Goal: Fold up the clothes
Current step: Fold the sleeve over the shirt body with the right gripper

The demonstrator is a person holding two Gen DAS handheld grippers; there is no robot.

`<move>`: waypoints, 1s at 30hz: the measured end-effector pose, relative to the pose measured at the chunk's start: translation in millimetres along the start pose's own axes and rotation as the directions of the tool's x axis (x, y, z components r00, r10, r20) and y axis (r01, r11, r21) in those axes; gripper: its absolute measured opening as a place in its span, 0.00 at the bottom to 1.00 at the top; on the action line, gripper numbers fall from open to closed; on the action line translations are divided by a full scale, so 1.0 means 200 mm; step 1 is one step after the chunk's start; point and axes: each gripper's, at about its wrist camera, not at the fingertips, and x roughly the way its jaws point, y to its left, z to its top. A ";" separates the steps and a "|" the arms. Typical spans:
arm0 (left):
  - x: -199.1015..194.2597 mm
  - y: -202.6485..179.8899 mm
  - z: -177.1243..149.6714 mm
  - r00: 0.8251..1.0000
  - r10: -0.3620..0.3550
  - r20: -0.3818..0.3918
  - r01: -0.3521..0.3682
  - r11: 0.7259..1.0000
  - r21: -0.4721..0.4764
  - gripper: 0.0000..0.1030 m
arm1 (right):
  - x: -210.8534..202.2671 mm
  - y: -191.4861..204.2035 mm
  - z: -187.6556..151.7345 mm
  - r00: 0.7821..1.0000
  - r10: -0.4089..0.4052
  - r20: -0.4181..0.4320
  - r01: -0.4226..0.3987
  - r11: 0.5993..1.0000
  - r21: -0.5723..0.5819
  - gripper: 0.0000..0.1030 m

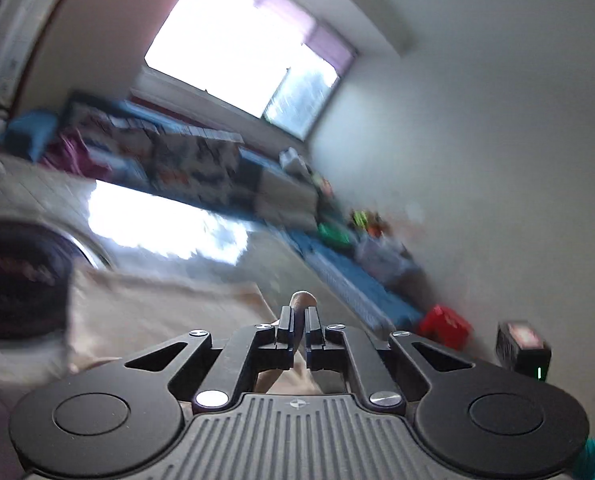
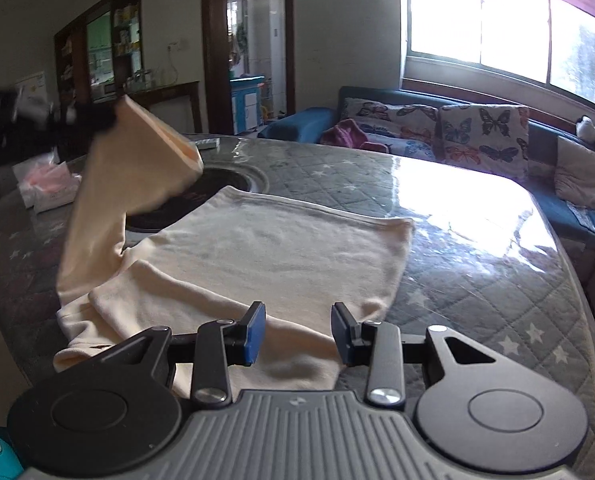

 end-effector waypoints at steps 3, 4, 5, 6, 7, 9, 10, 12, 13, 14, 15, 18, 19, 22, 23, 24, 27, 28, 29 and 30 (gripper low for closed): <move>0.07 -0.02 -0.11 0.996 0.018 -0.086 -0.013 0.998 0.055 0.21 | -0.01 -0.03 -0.01 1.000 -0.011 -0.004 0.011 1.000 0.015 0.35; 0.07 -0.01 -0.13 0.994 0.034 -0.100 -0.027 0.997 0.066 0.22 | -0.02 -0.03 -0.02 1.000 -0.014 -0.006 0.015 1.000 0.019 0.35; 0.07 0.00 -0.15 0.992 0.048 -0.115 -0.040 0.996 0.075 0.22 | -0.02 -0.04 -0.02 1.000 -0.018 -0.008 0.018 1.000 0.023 0.35; 0.05 0.03 -0.16 0.990 0.060 -0.126 -0.051 0.996 0.072 0.22 | -0.03 -0.05 -0.03 1.000 -0.021 -0.009 0.021 0.999 0.027 0.35; 0.02 0.06 -0.18 0.988 0.090 -0.126 -0.081 0.994 0.080 0.22 | -0.02 -0.05 -0.03 1.000 -0.016 -0.013 0.016 0.999 0.030 0.35; -0.02 0.11 -0.20 0.979 0.160 -0.127 -0.148 0.984 0.096 0.22 | 0.00 -0.04 -0.03 1.000 0.008 -0.024 -0.007 0.999 0.037 0.35; -0.05 0.15 -0.20 0.973 0.190 -0.130 -0.178 0.980 0.094 0.22 | 0.01 -0.03 -0.03 0.999 0.020 -0.029 -0.019 0.999 0.040 0.34; -0.08 0.21 -0.21 0.960 0.246 -0.137 -0.235 0.968 0.089 0.22 | 0.03 -0.03 -0.03 0.998 0.044 -0.040 -0.042 0.998 0.047 0.34; -0.10 0.24 -0.22 0.953 0.269 -0.141 -0.258 0.962 0.091 0.22 | 0.06 -0.01 -0.03 0.997 0.058 -0.051 -0.056 0.997 0.047 0.34; -0.11 0.27 -0.22 0.946 0.290 -0.144 -0.279 0.956 0.092 0.22 | 0.09 0.01 -0.03 0.995 0.072 -0.065 -0.069 0.997 0.046 0.34; -0.14 0.28 -0.23 0.941 0.306 -0.143 -0.295 0.951 0.094 0.22 | 0.11 0.02 -0.04 0.994 0.083 -0.077 -0.080 0.996 0.046 0.34; -0.23 0.32 -0.26 0.929 0.344 -0.134 -0.333 0.938 0.095 0.23 | 0.18 0.06 -0.05 0.987 0.109 -0.116 -0.105 0.994 0.038 0.34; -0.26 0.32 -0.27 0.925 0.356 -0.133 -0.346 0.933 0.097 0.28 | 0.19 0.08 -0.05 0.985 0.114 -0.126 -0.111 0.993 0.035 0.33; -0.32 0.33 -0.32 0.915 0.379 -0.139 -0.367 0.924 0.110 0.42 | 0.21 0.11 -0.07 0.981 0.126 -0.148 -0.125 0.992 0.016 0.25; -0.33 0.33 -0.33 0.913 0.381 -0.147 -0.367 0.923 0.118 0.42 | 0.21 0.11 -0.06 0.982 0.123 -0.145 -0.123 0.992 0.010 0.18; -0.34 0.33 -0.35 0.910 0.384 -0.155 -0.367 0.921 0.128 0.42 | 0.20 0.12 -0.05 0.983 0.120 -0.139 -0.120 0.993 0.006 0.14; -0.34 0.32 -0.39 0.904 0.393 -0.166 -0.370 0.916 0.153 0.41 | 0.18 0.13 -0.02 0.987 0.109 -0.122 -0.111 0.994 -0.007 0.08; -0.33 0.32 -0.40 0.903 0.396 -0.164 -0.373 0.915 0.157 0.40 | 0.17 0.13 -0.01 0.988 0.105 -0.116 -0.107 0.994 -0.011 0.08; -0.33 0.32 -0.41 0.903 0.399 -0.162 -0.375 0.913 0.160 0.40 | 0.16 0.13 0.00 0.989 0.102 -0.110 -0.104 0.994 -0.015 0.07; -0.32 0.32 -0.41 0.904 0.396 -0.159 -0.372 0.914 0.162 0.38 | 0.16 0.13 0.01 0.990 0.098 -0.104 -0.101 0.995 -0.019 0.06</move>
